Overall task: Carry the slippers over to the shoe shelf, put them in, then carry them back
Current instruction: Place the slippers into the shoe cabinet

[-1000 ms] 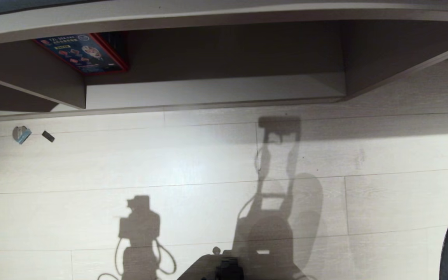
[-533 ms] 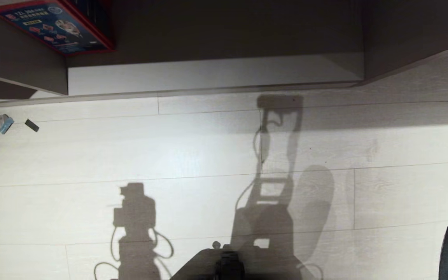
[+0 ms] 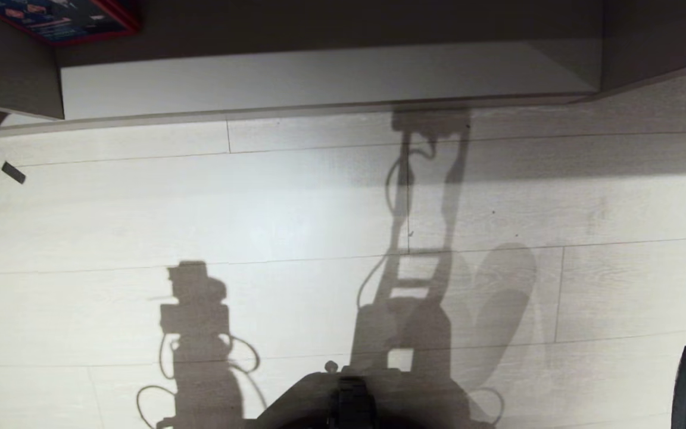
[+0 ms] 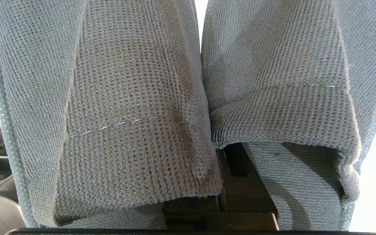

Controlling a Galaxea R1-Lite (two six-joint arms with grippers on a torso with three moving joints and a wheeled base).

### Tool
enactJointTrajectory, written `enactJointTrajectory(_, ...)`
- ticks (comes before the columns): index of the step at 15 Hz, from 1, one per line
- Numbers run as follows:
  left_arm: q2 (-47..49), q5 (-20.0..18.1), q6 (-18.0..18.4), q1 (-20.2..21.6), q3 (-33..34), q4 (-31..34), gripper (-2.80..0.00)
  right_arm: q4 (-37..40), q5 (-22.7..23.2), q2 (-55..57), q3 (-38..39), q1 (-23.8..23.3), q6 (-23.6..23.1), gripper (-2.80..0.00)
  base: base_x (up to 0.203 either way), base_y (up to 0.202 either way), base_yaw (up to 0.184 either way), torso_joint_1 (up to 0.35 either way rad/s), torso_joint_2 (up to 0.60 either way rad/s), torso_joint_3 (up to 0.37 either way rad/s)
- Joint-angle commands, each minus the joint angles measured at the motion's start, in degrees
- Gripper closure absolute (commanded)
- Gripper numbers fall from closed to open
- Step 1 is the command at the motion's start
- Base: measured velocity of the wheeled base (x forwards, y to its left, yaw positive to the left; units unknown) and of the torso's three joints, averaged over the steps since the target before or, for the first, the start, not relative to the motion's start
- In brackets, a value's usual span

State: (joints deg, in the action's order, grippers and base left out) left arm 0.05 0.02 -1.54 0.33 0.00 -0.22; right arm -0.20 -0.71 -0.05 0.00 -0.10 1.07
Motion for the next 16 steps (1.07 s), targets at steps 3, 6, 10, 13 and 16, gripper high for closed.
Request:
enactJointTrajectory(3, 0.04, 0.05, -0.05, 0.02, 0.00, 0.04, 0.00, 0.03, 0.09, 0.05, 0.00, 0.01, -0.32, 0.00, 0.000, 0.000, 0.000, 0.004, 0.00, -0.121)
enactJointTrajectory(6, -0.05, -0.02, 0.04, 0.02, 0.00, 0.04, 0.00, -0.87, 0.51, -0.04, -0.40, 0.18, -1.42, 0.00, 0.000, 0.000, 0.000, 0.001, 0.00, -0.014)
enactJointTrajectory(10, -0.05, -0.02, 0.13, 0.02, 0.00, 0.04, 0.00, -0.08, 5.21, 8.72, -11.22, 0.60, -1.30, 0.00, 0.000, 0.000, 0.000, 0.000, 0.00, 0.000)
enactJointTrajectory(13, -0.05, -0.02, 0.13, 0.02, 0.00, 0.04, 0.00, -2.25, 10.54, 23.16, -16.95, 1.14, -1.39, 0.00, 0.000, 0.000, 0.000, 0.000, 0.00, 0.000)
enactJointTrajectory(16, -0.05, -0.02, 0.31, 0.02, 0.00, -0.04, 0.00, -5.54, 16.33, 39.84, -21.80, 1.38, -3.93, 0.00, 0.000, 0.000, 0.000, 0.000, 0.00, 0.000)
